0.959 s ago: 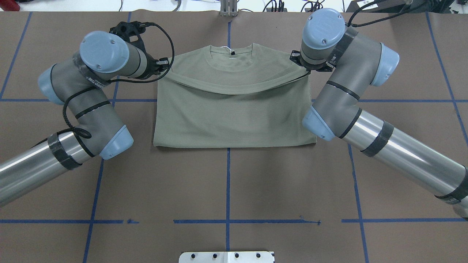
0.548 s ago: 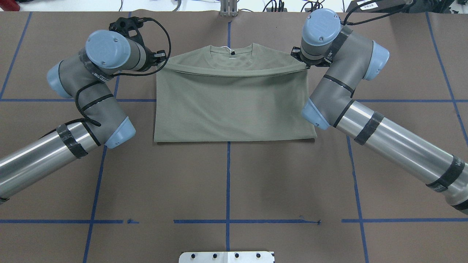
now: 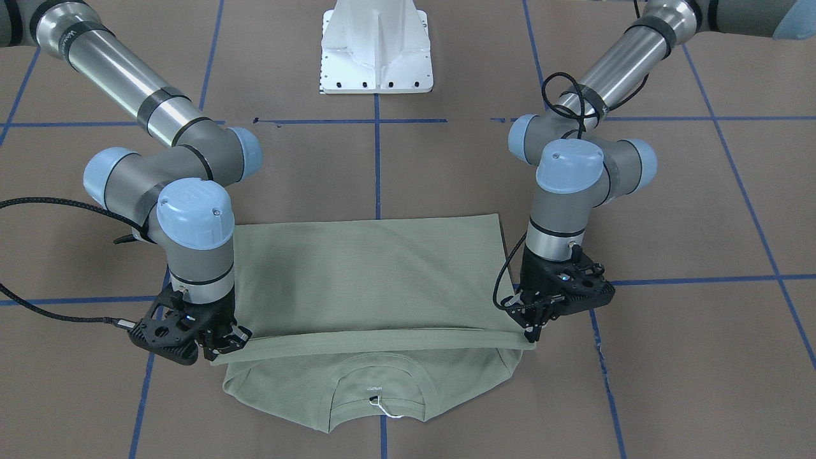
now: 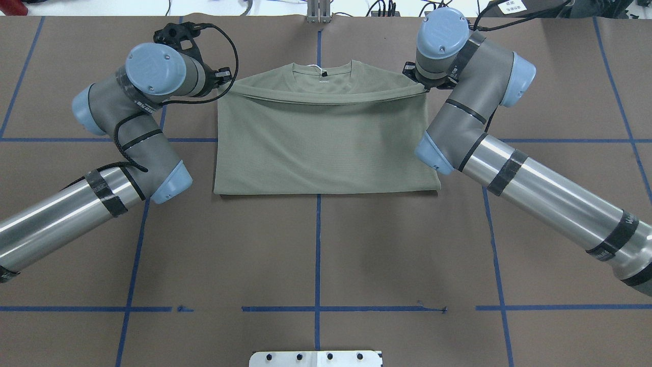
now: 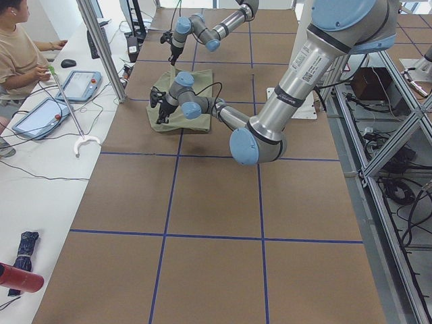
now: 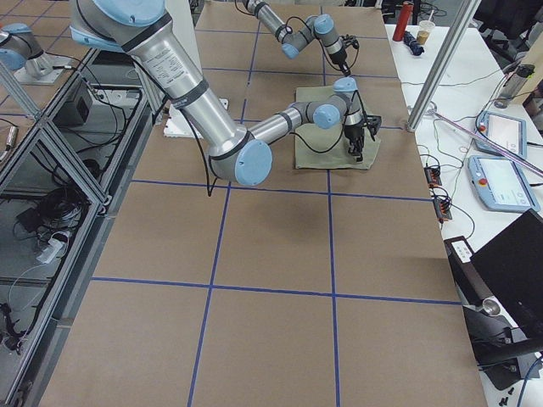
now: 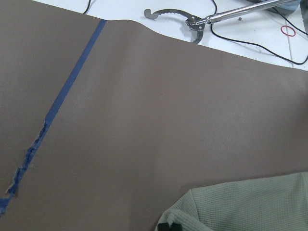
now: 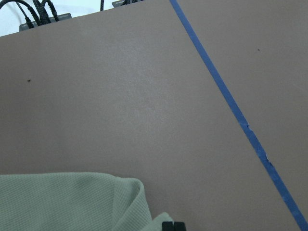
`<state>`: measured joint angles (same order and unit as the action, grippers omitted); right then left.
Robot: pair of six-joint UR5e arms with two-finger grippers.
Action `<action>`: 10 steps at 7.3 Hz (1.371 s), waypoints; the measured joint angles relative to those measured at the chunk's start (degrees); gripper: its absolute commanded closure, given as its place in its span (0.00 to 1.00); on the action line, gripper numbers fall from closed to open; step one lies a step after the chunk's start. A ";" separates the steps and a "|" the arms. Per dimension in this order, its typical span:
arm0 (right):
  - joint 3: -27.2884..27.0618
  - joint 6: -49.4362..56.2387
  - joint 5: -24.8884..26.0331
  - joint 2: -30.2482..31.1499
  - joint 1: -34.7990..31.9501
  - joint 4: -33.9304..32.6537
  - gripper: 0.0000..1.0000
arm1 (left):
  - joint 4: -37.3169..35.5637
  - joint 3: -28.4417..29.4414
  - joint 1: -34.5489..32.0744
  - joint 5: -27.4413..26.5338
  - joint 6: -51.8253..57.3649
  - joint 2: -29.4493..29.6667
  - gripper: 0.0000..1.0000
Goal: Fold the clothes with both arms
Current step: 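Lower the hem onto the collar and open both grippers, then move the right gripper down to the folded shirt's side edge while the left arm holds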
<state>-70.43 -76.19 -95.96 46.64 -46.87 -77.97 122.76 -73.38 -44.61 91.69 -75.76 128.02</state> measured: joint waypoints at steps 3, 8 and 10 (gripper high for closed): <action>0.91 0.30 0.29 -0.76 -0.17 0.01 0.65 | 2.03 0.45 -0.20 -0.02 0.02 -0.91 0.57; -10.48 -0.61 -0.69 4.64 -1.35 1.31 0.43 | 5.46 -0.29 -3.12 2.12 -0.04 -1.11 0.57; -22.95 -4.32 -4.25 14.80 0.07 1.59 0.35 | 5.55 -0.83 -3.78 4.92 -0.20 -1.21 0.57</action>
<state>-93.39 -80.51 -100.21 61.44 -46.80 -76.38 128.31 -74.22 -48.39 96.61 -75.96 126.81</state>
